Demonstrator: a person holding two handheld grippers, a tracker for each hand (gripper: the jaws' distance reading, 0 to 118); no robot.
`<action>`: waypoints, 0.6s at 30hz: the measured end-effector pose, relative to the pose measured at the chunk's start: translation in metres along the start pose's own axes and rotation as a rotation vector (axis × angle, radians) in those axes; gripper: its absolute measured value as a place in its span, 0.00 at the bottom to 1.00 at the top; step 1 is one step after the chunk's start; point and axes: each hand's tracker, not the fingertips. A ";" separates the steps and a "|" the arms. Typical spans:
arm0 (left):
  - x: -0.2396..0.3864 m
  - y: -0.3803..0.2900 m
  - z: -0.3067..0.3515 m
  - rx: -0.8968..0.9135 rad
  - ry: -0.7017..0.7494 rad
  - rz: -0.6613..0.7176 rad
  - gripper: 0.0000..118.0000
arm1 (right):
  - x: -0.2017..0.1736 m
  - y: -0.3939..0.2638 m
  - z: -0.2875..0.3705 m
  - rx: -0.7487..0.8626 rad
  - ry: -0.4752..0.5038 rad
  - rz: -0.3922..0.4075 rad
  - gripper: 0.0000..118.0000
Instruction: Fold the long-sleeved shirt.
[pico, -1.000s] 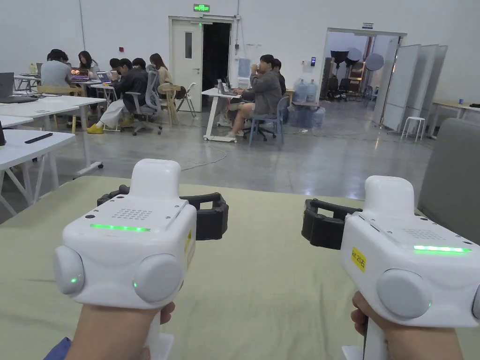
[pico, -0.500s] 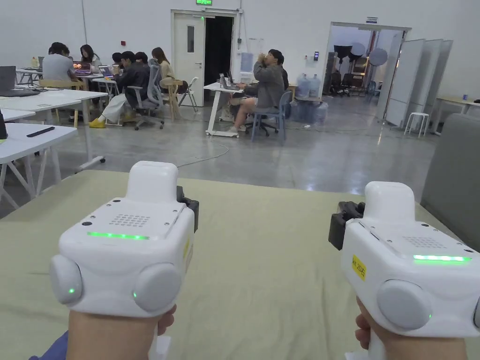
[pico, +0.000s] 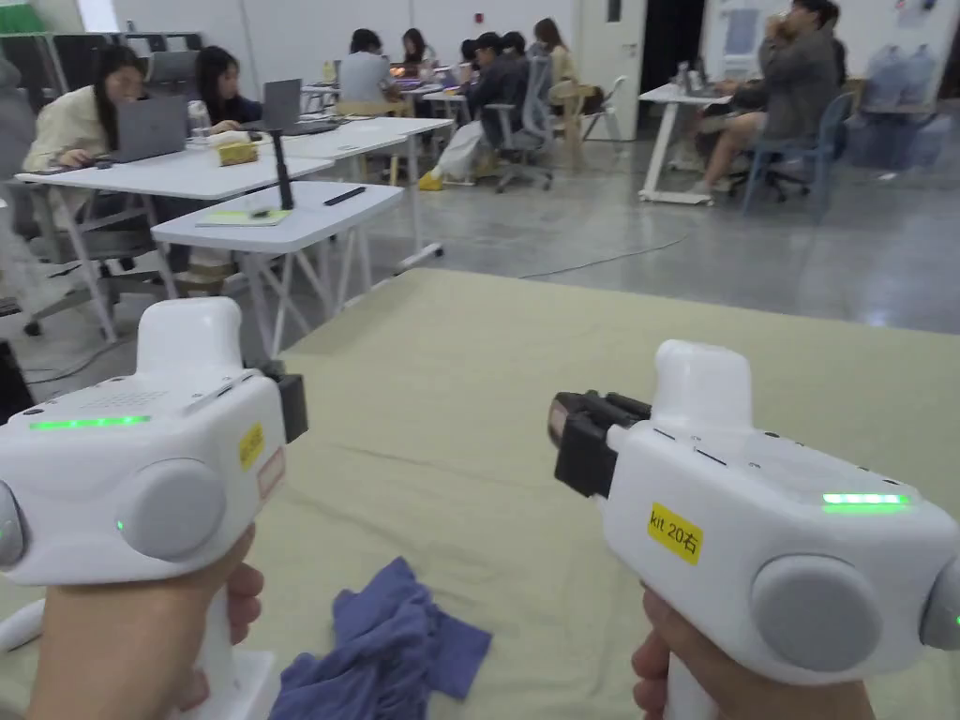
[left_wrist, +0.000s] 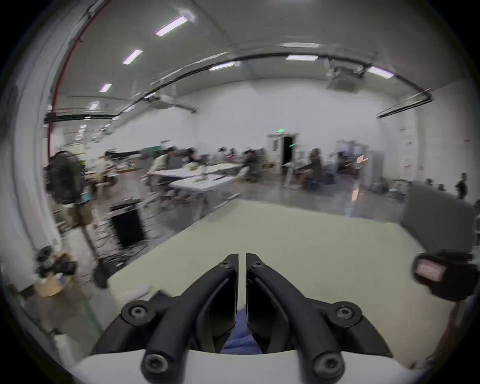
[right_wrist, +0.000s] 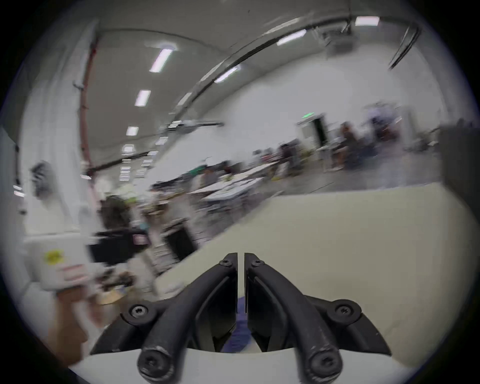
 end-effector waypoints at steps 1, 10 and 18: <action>-0.014 -0.007 -0.009 -0.046 0.020 0.001 0.00 | -0.005 -0.005 -0.003 -0.006 0.039 0.007 0.02; -0.018 -0.145 -0.128 -0.507 -0.066 -0.078 0.50 | 0.044 -0.048 0.009 -0.203 -0.057 0.119 0.02; 0.005 -0.213 -0.189 -0.680 -0.252 -0.109 1.00 | 0.091 -0.082 0.022 -0.298 -0.191 0.035 0.02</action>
